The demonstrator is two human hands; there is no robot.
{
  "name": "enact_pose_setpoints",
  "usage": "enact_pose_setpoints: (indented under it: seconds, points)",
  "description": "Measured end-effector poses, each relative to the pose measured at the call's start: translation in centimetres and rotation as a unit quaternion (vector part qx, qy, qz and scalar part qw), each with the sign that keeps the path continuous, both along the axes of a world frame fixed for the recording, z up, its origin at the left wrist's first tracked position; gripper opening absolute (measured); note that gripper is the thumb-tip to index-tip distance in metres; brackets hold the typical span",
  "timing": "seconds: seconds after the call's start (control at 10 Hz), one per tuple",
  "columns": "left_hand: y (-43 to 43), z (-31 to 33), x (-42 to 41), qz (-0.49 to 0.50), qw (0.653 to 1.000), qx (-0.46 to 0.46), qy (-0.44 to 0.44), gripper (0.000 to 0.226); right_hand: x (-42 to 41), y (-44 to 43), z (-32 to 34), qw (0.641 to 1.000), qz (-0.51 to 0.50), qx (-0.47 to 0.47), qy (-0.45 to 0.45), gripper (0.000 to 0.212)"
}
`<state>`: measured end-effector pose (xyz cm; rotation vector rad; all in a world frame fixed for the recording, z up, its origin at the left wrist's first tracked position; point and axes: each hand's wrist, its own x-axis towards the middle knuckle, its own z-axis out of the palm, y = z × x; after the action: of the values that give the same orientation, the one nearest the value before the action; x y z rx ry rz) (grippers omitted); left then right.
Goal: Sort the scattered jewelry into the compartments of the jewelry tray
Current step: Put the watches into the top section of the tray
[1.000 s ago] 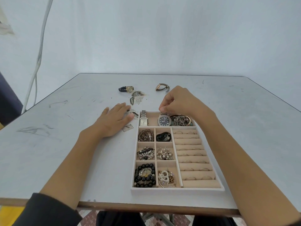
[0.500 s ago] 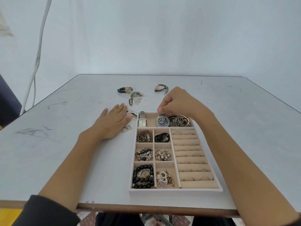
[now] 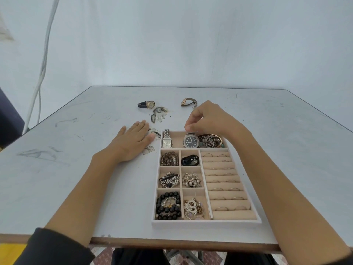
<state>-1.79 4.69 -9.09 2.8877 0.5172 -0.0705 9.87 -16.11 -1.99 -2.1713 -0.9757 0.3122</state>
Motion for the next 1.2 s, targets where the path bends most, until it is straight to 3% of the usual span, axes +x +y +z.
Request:
enact_pose_setpoints:
  seconds: [0.5,0.8,1.2]
  points:
    - [0.0,0.1,0.0,0.0,1.0,0.001,0.002,0.06,0.7,0.1,-0.5,0.999,0.019,0.017,0.03,0.009]
    - [-0.3,0.6,0.1,0.002,1.0,-0.02,-0.018,0.059,1.3,-0.4,0.2,0.995,-0.022,0.057,0.078,0.023]
    - [1.5,2.4,3.4,0.119,0.971,-0.055,-0.201,0.026,8.0,3.6,-1.0,0.969,-0.184,0.05,0.155,0.024]
